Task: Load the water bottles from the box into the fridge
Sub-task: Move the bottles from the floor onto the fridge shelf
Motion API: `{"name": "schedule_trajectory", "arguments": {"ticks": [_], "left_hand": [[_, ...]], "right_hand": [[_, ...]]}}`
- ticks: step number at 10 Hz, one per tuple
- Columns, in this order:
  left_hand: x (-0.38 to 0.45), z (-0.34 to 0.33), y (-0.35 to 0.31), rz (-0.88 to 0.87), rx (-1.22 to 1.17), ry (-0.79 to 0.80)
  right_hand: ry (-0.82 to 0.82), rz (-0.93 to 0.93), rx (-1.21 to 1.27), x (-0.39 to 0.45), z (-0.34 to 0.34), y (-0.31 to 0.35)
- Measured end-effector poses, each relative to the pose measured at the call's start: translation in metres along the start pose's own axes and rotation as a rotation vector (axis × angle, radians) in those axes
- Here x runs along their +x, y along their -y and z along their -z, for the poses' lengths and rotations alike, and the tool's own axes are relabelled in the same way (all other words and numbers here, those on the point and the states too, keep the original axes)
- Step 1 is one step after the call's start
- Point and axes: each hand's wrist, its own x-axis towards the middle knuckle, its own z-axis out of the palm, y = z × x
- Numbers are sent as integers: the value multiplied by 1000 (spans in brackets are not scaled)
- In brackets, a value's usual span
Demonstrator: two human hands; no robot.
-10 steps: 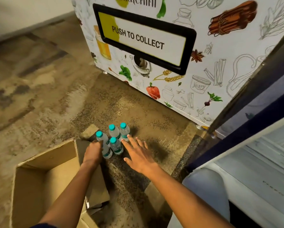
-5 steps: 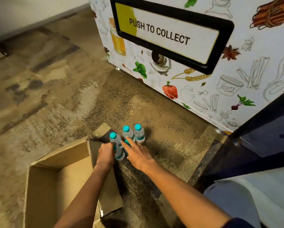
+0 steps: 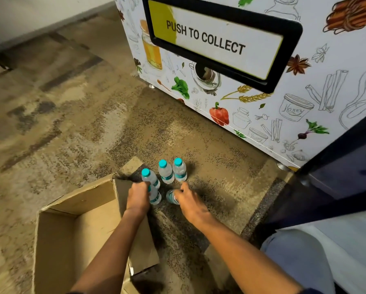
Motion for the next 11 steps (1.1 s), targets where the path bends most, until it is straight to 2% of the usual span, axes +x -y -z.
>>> {"name": "schedule_trajectory", "arguments": {"ticks": [1, 2, 3, 6, 8, 10, 11], "left_hand": [[-2, 2, 0, 14, -20, 12], [0, 7, -3, 26, -90, 10], [-2, 12, -5, 29, -123, 21], [-43, 16, -45, -100, -4, 116], [-60, 56, -96, -321, 92, 95], [-82, 106, -141, -554, 134, 7], [-94, 133, -164, -663, 148, 16]], "right_hand": [[136, -47, -126, -23, 26, 10], [180, -165, -15, -40, 41, 8], [207, -169, 24, -60, 50, -7], [86, -156, 76, -102, 120, -14], [63, -85, 89, -131, 171, -11], [26, 8, 16, -167, 222, -3], [9, 20, -30, -188, 246, -4]]}}
